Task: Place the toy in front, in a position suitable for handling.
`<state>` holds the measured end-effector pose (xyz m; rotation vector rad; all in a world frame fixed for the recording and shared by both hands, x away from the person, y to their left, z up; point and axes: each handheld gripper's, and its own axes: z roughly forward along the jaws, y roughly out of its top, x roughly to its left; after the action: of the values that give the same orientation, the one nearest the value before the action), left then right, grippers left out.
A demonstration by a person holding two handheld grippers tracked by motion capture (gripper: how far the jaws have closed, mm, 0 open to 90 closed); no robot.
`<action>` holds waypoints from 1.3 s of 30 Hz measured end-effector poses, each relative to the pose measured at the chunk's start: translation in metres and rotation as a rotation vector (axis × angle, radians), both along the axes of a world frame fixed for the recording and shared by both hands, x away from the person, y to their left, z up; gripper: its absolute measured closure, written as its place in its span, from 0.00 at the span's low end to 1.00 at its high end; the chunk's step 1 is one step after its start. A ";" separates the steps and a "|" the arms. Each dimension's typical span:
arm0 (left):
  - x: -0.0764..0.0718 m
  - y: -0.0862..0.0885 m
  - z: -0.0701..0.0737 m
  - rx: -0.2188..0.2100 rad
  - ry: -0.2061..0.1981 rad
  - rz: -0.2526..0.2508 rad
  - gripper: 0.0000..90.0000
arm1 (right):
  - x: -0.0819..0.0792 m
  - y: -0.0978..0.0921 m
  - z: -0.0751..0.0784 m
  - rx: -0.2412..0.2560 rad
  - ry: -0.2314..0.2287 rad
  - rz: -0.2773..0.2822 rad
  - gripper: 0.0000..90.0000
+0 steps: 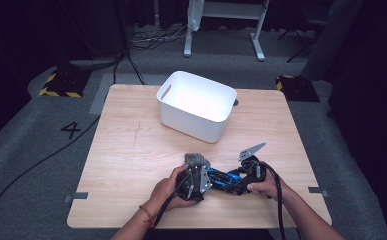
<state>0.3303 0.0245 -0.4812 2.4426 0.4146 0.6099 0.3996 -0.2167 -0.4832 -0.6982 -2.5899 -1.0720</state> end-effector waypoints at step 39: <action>0.023 0.048 -0.004 -0.225 0.331 0.191 0.32 | -0.037 -0.031 0.012 -0.100 -0.577 -0.086 0.76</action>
<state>0.3536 0.0721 -0.4857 2.3025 0.8120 0.2160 0.3630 -0.2473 -0.4716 -0.5914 -3.1376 -1.3392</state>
